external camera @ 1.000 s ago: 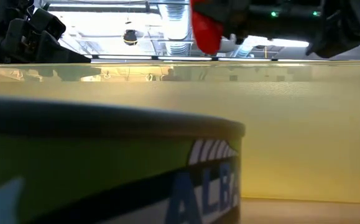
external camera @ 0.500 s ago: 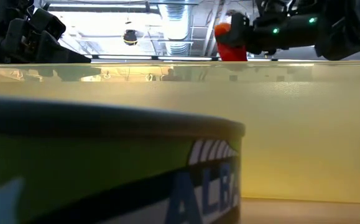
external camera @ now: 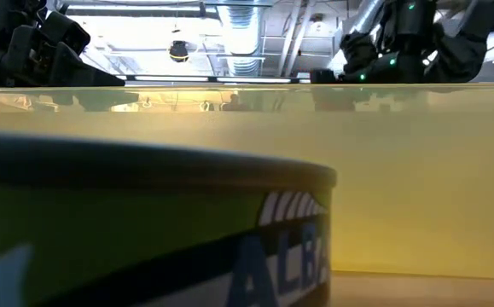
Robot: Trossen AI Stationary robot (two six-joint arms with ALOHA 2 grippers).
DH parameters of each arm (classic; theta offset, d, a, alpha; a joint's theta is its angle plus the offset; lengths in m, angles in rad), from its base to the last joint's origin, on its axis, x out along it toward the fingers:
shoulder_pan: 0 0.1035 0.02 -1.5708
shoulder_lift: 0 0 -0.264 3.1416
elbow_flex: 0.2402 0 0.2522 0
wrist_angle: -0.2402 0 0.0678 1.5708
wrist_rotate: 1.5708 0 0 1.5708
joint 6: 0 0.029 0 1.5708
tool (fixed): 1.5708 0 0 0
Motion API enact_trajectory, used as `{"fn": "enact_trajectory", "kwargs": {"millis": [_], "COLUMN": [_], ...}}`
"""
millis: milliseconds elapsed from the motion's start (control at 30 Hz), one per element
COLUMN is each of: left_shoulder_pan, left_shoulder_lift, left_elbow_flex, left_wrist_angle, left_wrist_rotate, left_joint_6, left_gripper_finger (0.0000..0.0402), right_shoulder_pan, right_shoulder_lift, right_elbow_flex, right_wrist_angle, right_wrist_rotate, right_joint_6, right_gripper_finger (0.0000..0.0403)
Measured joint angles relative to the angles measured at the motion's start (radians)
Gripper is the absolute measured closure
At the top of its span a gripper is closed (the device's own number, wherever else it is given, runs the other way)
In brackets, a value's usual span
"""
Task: Pick & Place Food Item
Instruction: Put the middle mango into the transparent bin
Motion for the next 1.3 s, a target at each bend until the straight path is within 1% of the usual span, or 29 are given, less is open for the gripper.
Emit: {"fn": "enact_trajectory", "kwargs": {"millis": [200,333,400,467,567,633,833,967,1033,1200,1300], "left_shoulder_pan": [0.0,0.0,0.0,0.0,0.0,0.0,0.0,0.0,0.0,0.0,0.0], "left_shoulder_lift": [0.0,0.0,0.0,0.0,0.0,0.0,0.0,0.0,0.0,0.0,0.0], "left_elbow_flex": [0.0,0.0,0.0,0.0,0.0,0.0,0.0,0.0,0.0,0.0,0.0], "left_wrist_angle": [0.0,0.0,0.0,0.0,0.0,0.0,-0.001,-0.001,-0.001,-0.001,-0.001], "left_wrist_rotate": [0.0,0.0,0.0,0.0,0.0,0.0,0.0,0.0,0.0,0.0,0.0], "left_joint_6": [0.0,0.0,0.0,0.0,0.0,0.0,-0.004,-0.004,-0.004,-0.007,-0.008], "left_gripper_finger": [0.0156,0.0156,0.0156,0.0156,0.0156,0.0156,0.0156,0.0156,0.0156,0.0156,0.0156], "right_shoulder_pan": [-0.092,-0.112,-0.113,-0.12,-0.14,-0.155,-0.198,-0.245,-0.272,-0.344,-0.4], "right_shoulder_lift": [0.0,0.0,0.0,-0.01,-0.04,-0.065,-0.141,-0.172,-0.174,-0.174,-0.173], "right_elbow_flex": [0.0,0.0,0.008,0.032,0.093,0.13,0.256,0.355,0.395,0.452,0.483], "right_wrist_angle": [-0.081,-0.09,-0.127,-0.229,-0.451,-0.6,-0.957,-1.222,-1.323,-1.478,-1.566], "right_wrist_rotate": [0.0,-0.001,0.0,-0.001,-0.011,-0.03,-0.102,-0.214,-0.274,-0.392,-0.484], "right_joint_6": [0.074,0.074,0.08,0.114,0.204,0.262,0.373,0.444,0.459,0.447,0.435], "right_gripper_finger": [0.0189,0.0189,0.0189,0.0189,0.0189,0.0189,0.0189,0.0189,0.0189,0.0189,0.0189]}}
